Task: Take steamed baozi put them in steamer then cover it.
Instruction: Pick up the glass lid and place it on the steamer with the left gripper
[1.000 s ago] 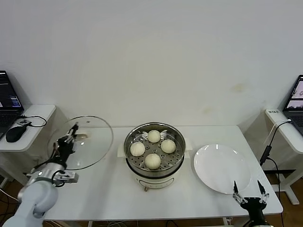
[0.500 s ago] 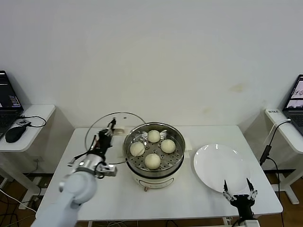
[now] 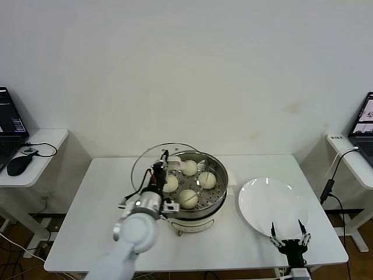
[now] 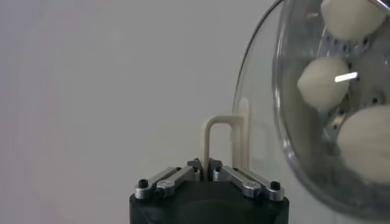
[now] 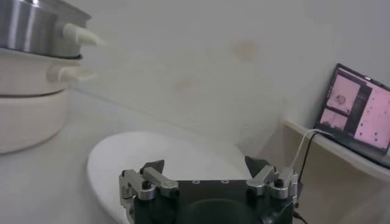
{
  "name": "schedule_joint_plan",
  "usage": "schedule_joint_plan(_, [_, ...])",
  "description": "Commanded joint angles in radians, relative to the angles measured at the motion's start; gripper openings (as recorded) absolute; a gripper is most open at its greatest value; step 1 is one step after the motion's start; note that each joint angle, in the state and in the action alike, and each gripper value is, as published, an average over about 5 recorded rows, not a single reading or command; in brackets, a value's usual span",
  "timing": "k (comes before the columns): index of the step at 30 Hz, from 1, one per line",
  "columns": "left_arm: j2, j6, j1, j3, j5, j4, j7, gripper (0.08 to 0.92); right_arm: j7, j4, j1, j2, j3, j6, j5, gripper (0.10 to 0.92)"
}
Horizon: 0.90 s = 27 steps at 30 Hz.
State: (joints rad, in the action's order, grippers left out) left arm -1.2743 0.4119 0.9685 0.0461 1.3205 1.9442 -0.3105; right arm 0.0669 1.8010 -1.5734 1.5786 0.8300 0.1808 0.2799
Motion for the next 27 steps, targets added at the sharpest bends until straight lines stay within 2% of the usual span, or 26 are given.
schedule_joint_plan(1, [-0.152,0.047,-0.002,-0.072,0.108,-0.016,-0.059,0.140,-0.018,-0.009,0.005,0.001,-0.012,-0.005,0.037,0.823])
schedule_joint_plan(13, [-0.214,0.023,-0.008,-0.089,0.181,-0.093,-0.036,0.140,-0.021,-0.028,0.003,0.001,-0.007,0.003,0.043,0.823])
schedule_joint_plan(27, [-0.216,-0.004,0.011,-0.053,0.204,-0.129,-0.008,0.140,-0.019,-0.035,-0.003,0.000,-0.008,0.010,0.043,0.823])
